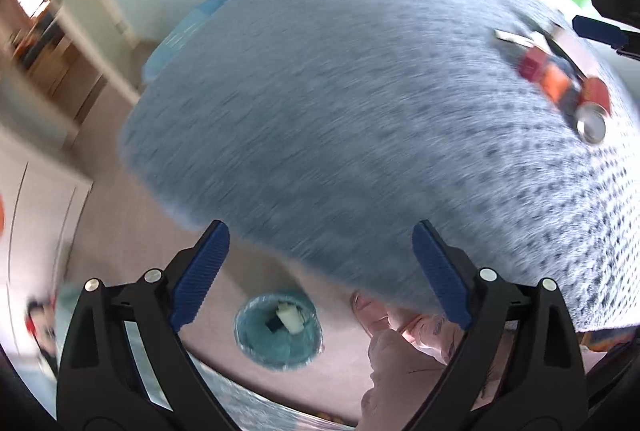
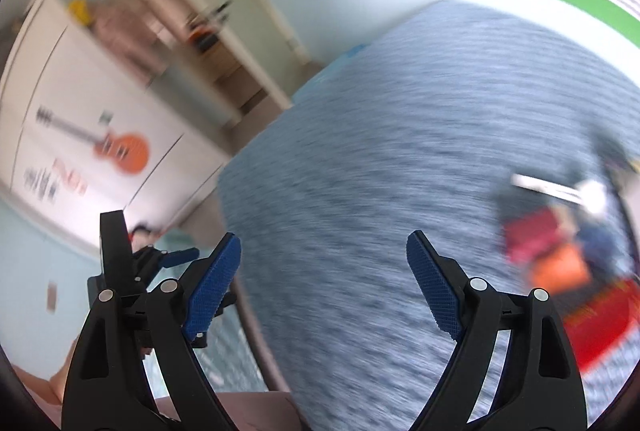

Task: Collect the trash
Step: 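Return both tools to the remaining items on the bedspread, then grasp the red small box with the left tool while the right tool grasps the white box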

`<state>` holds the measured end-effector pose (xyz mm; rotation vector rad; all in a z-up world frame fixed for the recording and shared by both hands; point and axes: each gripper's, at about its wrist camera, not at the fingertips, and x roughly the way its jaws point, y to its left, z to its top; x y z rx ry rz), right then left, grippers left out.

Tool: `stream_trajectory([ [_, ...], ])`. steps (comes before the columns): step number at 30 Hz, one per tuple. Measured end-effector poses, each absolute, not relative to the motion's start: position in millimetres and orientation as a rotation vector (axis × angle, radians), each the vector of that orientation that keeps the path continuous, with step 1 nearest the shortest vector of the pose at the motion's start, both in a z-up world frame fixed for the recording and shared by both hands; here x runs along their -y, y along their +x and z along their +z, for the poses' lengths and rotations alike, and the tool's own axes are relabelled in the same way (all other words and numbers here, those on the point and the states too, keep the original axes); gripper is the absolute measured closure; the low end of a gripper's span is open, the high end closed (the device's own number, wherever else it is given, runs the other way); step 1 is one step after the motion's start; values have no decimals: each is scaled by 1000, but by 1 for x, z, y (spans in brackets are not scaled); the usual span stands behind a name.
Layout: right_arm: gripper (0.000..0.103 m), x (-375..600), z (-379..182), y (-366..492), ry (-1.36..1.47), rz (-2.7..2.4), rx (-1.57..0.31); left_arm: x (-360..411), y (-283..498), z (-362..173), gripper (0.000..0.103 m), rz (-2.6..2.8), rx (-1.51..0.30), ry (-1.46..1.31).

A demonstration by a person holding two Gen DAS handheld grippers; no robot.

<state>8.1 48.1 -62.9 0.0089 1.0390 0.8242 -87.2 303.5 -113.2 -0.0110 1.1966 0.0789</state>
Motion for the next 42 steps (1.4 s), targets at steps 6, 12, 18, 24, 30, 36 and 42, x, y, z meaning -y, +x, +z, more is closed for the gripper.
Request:
stream_trajectory([
  [6, 19, 61, -54, 19, 86, 606, -996, -240, -38, -106, 12, -80, -1180, 92],
  [12, 19, 145, -57, 27, 97, 441, -1006, -177, -3, -97, 12, -185, -1161, 161],
  [18, 19, 198, -63, 32, 140, 381, -1017, -132, 32, -96, 12, -237, -1156, 223],
  [24, 19, 213, -71, 54, 146, 381, -1033, -109, 65, -95, 12, -251, -1165, 220],
  [30, 19, 213, -82, 87, 113, 409, -1065, -96, 89, -103, 12, -250, -1185, 263],
  [36, 19, 208, -103, 123, 92, 444, -1120, -93, 111, -119, 14, -247, -1237, 277],
  [42, 19, 194, -123, 155, 21, 485, -1157, -84, 129, -135, 20, -261, -1276, 281],
])
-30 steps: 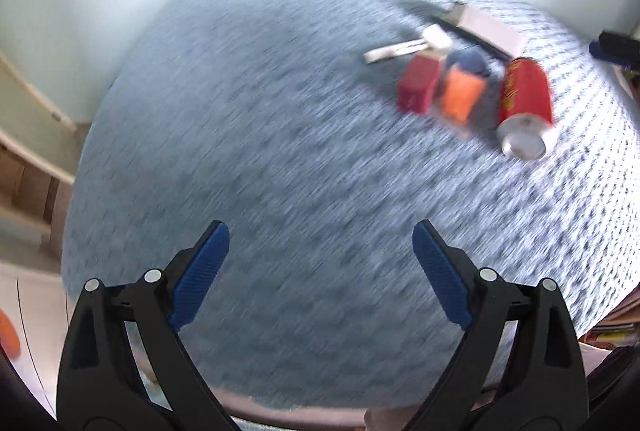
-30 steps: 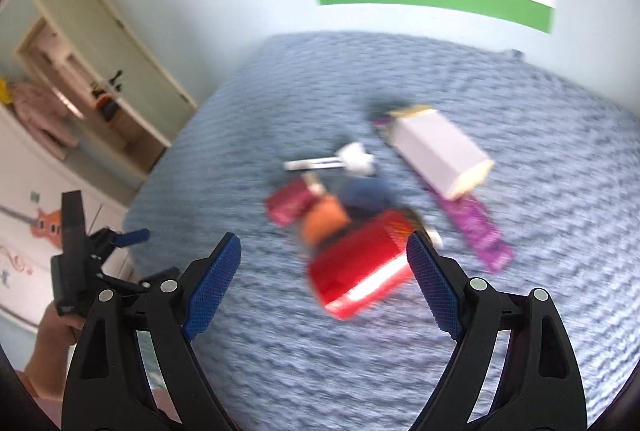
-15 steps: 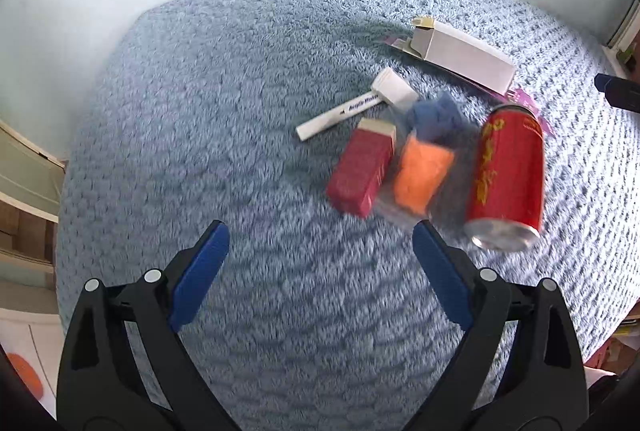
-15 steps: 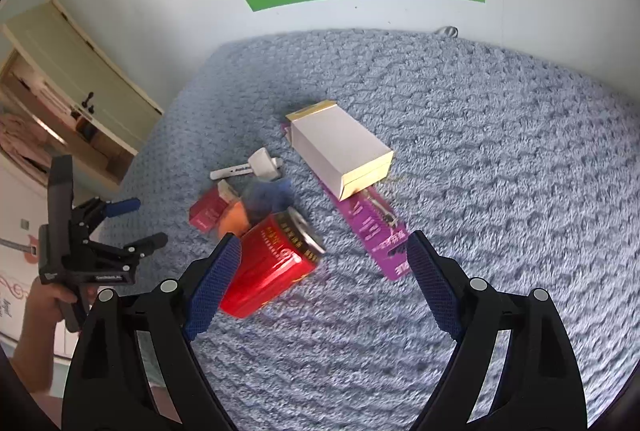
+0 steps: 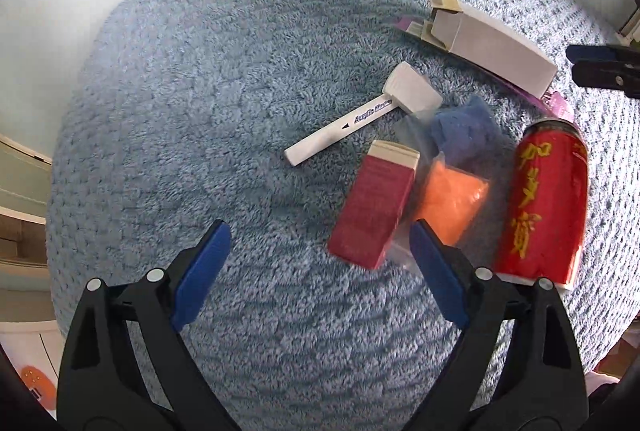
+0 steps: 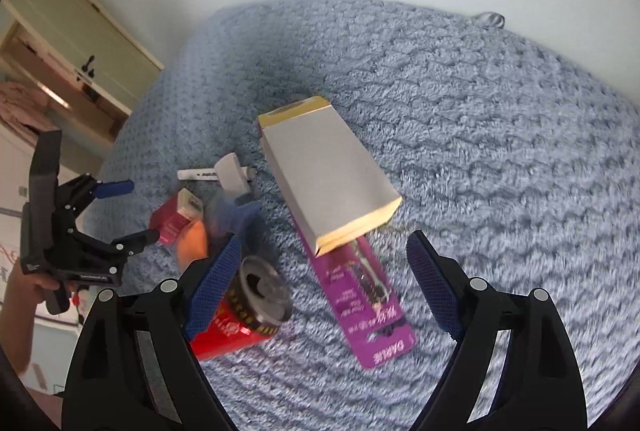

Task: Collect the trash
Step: 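Grasp the red small box with the left tool while the right tool grasps the white box, then carry both boxes toward the teal wastebasket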

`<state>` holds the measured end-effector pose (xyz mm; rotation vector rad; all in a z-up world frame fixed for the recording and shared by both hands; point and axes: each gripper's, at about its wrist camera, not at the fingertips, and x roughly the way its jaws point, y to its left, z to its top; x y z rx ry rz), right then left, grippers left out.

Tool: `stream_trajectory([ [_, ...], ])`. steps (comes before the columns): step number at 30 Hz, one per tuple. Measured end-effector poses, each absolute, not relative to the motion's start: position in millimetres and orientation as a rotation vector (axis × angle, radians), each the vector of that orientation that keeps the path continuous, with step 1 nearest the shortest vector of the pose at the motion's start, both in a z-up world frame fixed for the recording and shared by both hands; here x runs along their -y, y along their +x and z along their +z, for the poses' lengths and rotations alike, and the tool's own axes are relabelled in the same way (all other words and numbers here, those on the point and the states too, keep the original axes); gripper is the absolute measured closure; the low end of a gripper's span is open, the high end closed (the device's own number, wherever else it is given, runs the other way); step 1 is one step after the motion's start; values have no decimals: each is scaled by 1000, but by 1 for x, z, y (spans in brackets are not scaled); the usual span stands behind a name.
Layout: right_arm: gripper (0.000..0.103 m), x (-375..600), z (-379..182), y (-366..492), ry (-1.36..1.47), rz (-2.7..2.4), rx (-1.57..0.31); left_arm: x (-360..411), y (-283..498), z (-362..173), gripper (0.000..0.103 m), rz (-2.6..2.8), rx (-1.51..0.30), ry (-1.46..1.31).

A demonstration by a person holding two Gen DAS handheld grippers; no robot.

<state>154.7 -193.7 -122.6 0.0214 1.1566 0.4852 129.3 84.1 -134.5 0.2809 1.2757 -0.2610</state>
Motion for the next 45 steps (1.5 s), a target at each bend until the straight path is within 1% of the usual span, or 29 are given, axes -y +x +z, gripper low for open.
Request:
stream_trajectory([
  [2, 19, 189, -128, 166, -6, 488, -1165, -80, 134, -141, 25, -279, -1294, 279],
  [4, 19, 186, -135, 176, -18, 508, -1185, -76, 138, -145, 32, -292, -1303, 278],
  [6, 18, 182, -141, 186, -28, 518, -1195, -75, 141, -147, 34, -301, -1310, 275],
  [8, 19, 176, -146, 191, -36, 534, -1196, -72, 144, -150, 43, -320, -1318, 267],
  [10, 18, 172, -150, 195, -40, 544, -1202, -70, 144, -153, 56, -337, -1330, 259],
  [11, 19, 170, -151, 195, -39, 550, -1205, -69, 144, -154, 60, -347, -1333, 252],
  [13, 33, 165, -150, 194, -42, 566, -1198, -67, 143, -153, 74, -369, -1335, 232],
  [14, 34, 163, -148, 191, -47, 571, -1194, -64, 140, -152, 76, -369, -1329, 235],
  [19, 35, 158, -128, 177, -74, 582, -1130, -67, 127, -139, 76, -348, -1290, 243],
  [30, 38, 164, -77, 148, 59, 601, -1031, -99, 78, -101, 76, -244, -1199, 260],
  [40, 38, 136, -57, 121, -6, 613, -992, -143, 40, -90, 76, -168, -1174, 179],
  [45, 38, 114, -34, 113, -42, 649, -948, -161, 23, -85, 76, -132, -1156, 148],
])
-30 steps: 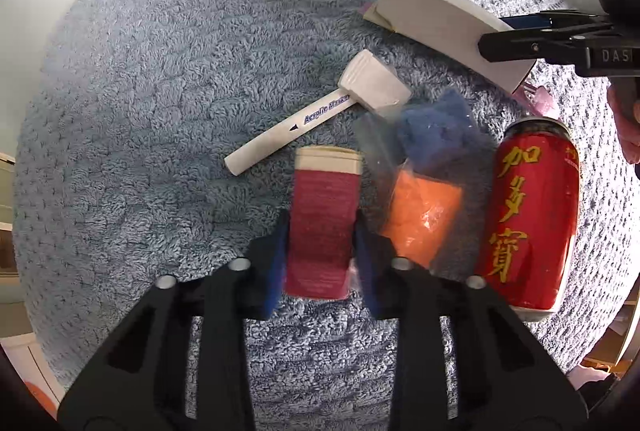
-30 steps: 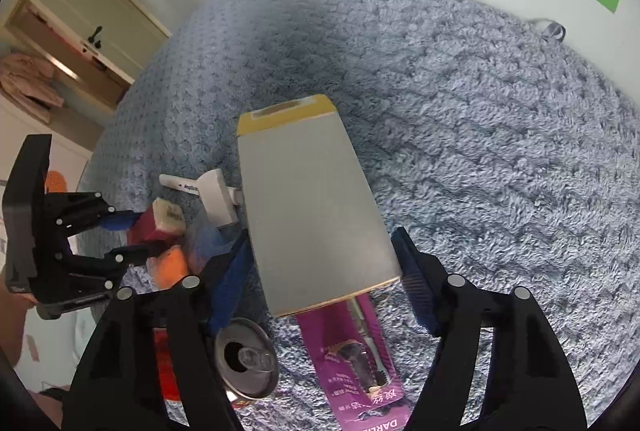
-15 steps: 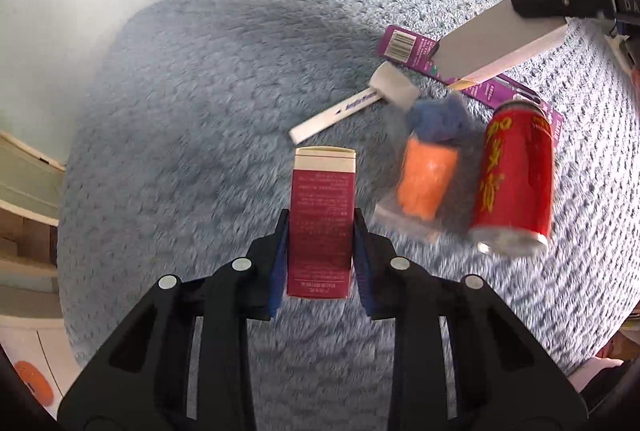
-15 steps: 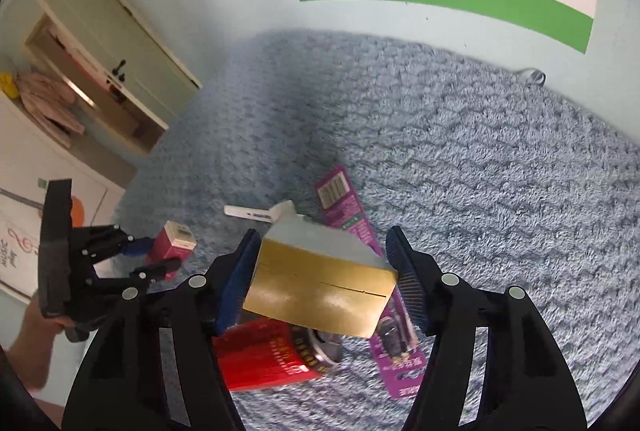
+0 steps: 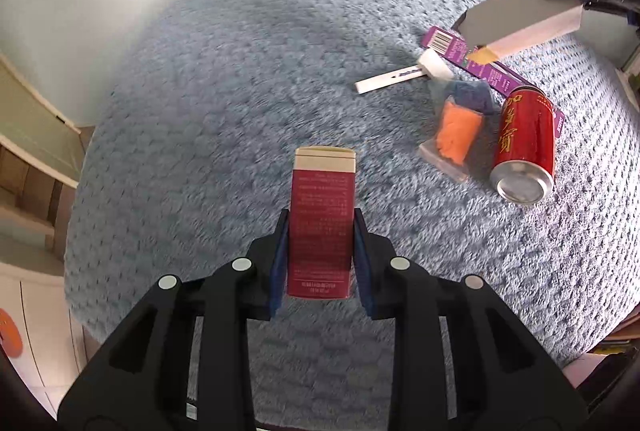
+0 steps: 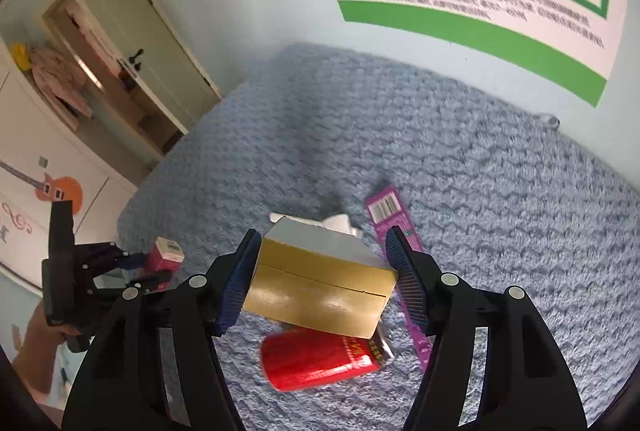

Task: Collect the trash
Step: 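Carry both boxes toward the teal wastebasket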

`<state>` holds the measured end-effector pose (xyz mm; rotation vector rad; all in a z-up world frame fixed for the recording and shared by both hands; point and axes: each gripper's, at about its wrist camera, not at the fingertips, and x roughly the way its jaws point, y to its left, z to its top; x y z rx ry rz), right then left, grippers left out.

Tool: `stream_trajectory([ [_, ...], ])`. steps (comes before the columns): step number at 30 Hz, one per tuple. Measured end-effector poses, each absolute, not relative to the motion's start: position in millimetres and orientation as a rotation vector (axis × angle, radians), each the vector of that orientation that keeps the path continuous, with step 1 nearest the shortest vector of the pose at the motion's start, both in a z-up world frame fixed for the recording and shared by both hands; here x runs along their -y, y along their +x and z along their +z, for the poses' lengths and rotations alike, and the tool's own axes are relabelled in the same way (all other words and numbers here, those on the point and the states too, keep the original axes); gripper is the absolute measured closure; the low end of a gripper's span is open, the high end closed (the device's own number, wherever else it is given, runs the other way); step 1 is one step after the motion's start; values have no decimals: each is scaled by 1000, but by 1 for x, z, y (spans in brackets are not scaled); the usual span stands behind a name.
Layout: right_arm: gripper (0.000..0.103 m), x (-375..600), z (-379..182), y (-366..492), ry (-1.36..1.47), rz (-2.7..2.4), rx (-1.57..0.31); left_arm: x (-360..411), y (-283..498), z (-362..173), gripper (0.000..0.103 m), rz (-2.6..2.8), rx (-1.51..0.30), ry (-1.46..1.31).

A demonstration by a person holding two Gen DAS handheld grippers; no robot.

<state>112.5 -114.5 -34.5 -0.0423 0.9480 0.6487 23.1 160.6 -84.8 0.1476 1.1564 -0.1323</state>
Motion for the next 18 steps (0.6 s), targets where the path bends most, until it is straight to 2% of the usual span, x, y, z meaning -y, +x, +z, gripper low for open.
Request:
stream_trajectory([
  [8, 38, 50, -10, 87, -82, 799, -911, -202, -10, -75, 76, -29, -1131, 86],
  [18, 38, -90, -22, 28, -196, 1109, -958, -282, -78, -82, 76, 179, -1153, -21],
])
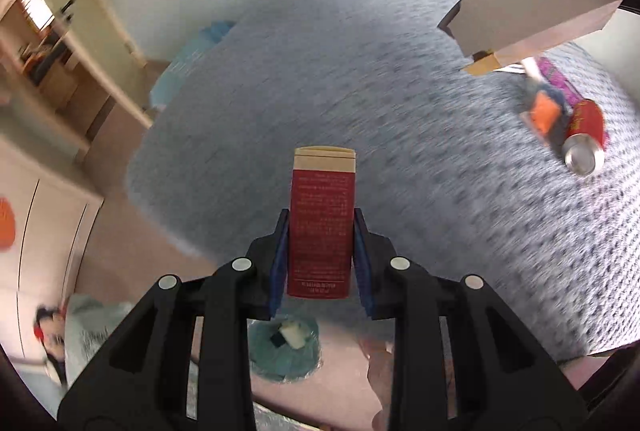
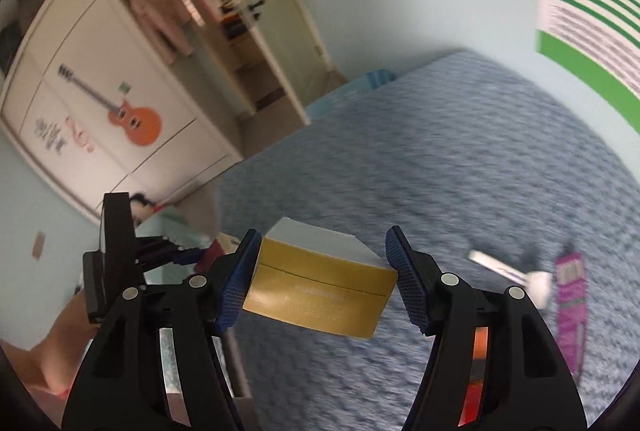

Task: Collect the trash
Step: 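Carry both boxes toward the teal wastebasket, then open both tools above the wastebasket to drop the boxes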

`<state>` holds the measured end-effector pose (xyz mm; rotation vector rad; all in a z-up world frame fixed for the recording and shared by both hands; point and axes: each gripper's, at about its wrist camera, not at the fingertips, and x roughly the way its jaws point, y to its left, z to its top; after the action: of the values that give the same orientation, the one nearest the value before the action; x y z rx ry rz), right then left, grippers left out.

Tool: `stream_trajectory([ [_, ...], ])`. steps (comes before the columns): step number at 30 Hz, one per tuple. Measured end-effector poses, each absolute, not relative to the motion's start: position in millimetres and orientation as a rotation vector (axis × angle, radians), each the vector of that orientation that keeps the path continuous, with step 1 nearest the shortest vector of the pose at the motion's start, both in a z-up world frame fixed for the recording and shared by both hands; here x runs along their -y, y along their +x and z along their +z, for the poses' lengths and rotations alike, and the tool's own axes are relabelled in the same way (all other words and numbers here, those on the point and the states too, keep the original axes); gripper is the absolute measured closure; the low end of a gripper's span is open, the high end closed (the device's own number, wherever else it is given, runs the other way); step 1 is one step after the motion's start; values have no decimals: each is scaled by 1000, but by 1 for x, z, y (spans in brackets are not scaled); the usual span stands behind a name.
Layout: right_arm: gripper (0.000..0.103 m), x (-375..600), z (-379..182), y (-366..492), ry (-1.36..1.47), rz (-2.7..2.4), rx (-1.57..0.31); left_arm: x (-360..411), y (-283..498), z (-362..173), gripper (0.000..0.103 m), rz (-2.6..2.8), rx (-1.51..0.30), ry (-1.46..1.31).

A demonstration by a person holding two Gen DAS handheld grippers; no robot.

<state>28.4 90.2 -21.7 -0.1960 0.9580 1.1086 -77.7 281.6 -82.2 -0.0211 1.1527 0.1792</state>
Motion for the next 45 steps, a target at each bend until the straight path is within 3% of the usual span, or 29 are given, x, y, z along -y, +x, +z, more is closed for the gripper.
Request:
stream_trajectory([
  [20, 38, -338, -105, -150, -582, 1577, -1150, -423, -283, -154, 76, 612, -1273, -440],
  [32, 38, -389, -180, -215, -775, 1623, -1301, -447, -350, -219, 76, 663, -1347, -673],
  [45, 37, -407, -237, -250, -901, 1563, -1395, -456, -362, -256, 75, 645, -1390, -786],
])
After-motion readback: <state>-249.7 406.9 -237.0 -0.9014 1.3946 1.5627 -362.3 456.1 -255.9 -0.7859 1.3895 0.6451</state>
